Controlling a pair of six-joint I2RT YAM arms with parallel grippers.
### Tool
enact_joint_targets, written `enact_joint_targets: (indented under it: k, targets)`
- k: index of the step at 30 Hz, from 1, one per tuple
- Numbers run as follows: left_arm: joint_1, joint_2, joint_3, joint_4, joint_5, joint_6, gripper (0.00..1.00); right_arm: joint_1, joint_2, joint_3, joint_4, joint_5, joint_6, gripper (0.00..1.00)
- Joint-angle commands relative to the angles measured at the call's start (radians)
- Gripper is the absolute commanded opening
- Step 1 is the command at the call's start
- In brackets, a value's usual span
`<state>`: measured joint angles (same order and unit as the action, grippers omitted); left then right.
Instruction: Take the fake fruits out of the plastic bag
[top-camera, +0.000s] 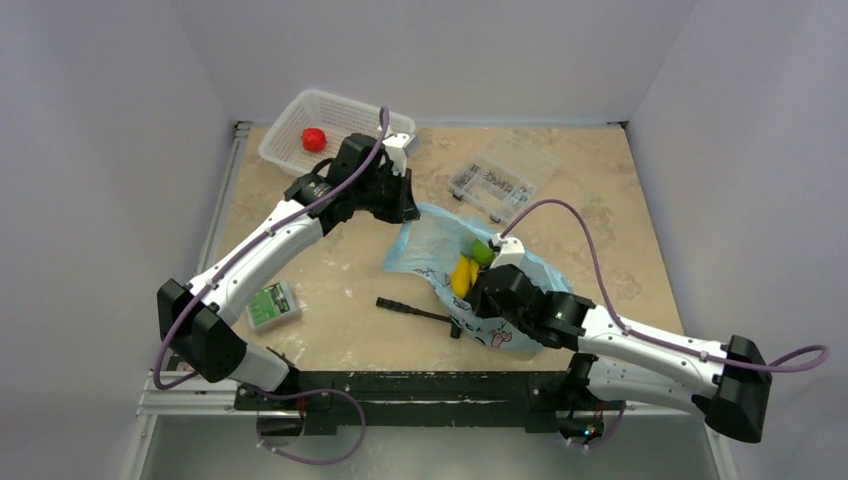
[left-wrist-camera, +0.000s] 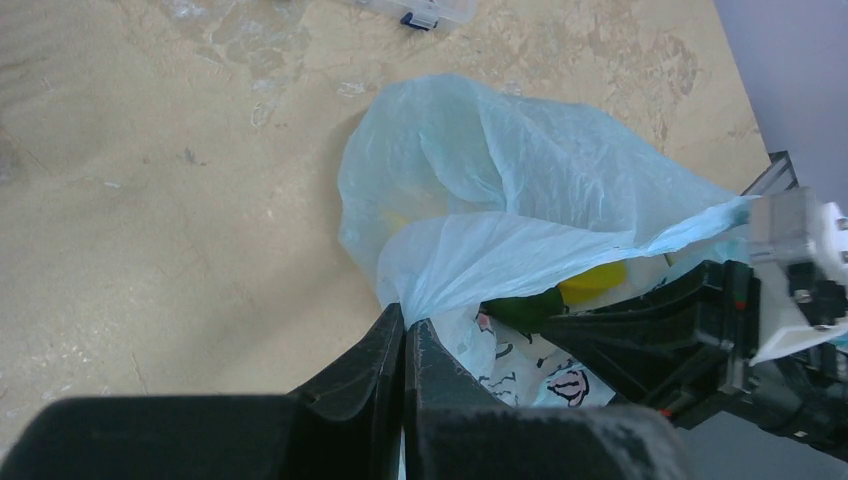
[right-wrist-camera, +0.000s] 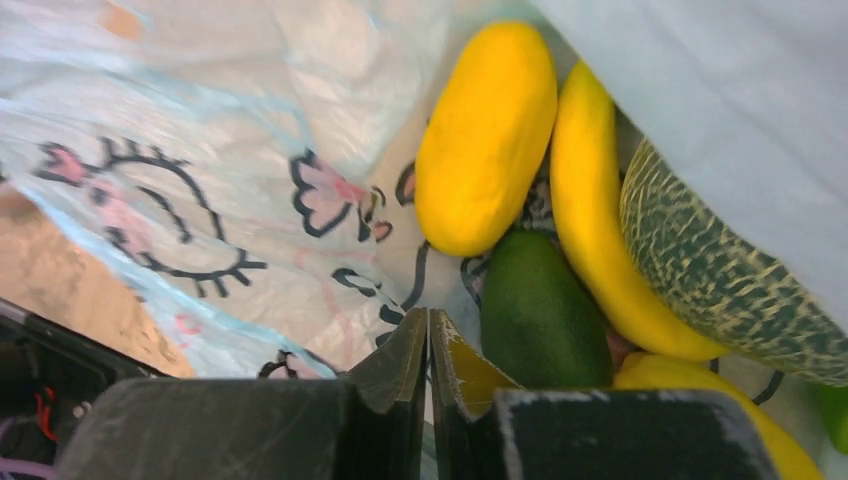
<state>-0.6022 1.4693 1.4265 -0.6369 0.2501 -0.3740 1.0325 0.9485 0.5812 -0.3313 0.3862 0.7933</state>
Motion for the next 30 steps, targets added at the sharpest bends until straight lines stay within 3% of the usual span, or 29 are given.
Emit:
enact_joint_targets:
  k: [1,6,10,15,19,21,26,30]
  targets:
    - [0.007,-0.008,0.0,0.029,0.022,0.018,0.0,0.002,-0.025,0.113,-0.091,0.178,0.04,0.1]
    - [-0.004,-0.009,-0.005,0.039,0.044,0.019,0.0,0.002,0.016,0.15,-0.159,0.338,0.133,0.3]
    - [-0.009,-0.013,-0.008,0.035,0.022,0.023,0.0,0.003,0.021,0.098,-0.291,0.342,0.336,0.28]
    - [-0.01,-0.016,-0.007,0.035,0.029,0.018,0.0,0.003,-0.131,-0.042,-0.273,0.254,0.4,0.34]
    - [-0.015,-0.006,-0.005,0.033,0.029,0.018,0.0,0.003,-0.257,-0.058,-0.347,0.249,0.447,0.36]
    - [-0.016,-0.003,-0.003,0.03,0.032,0.019,0.0,0.003,-0.281,-0.053,-0.357,0.253,0.427,0.44]
    - [-0.03,0.002,-0.004,0.026,0.013,0.035,0.0,0.003,-0.201,0.047,-0.241,0.24,0.198,0.57]
    - [-0.049,0.007,0.005,0.015,0.002,0.043,0.0,0.003,-0.055,0.175,-0.175,0.26,0.057,0.57]
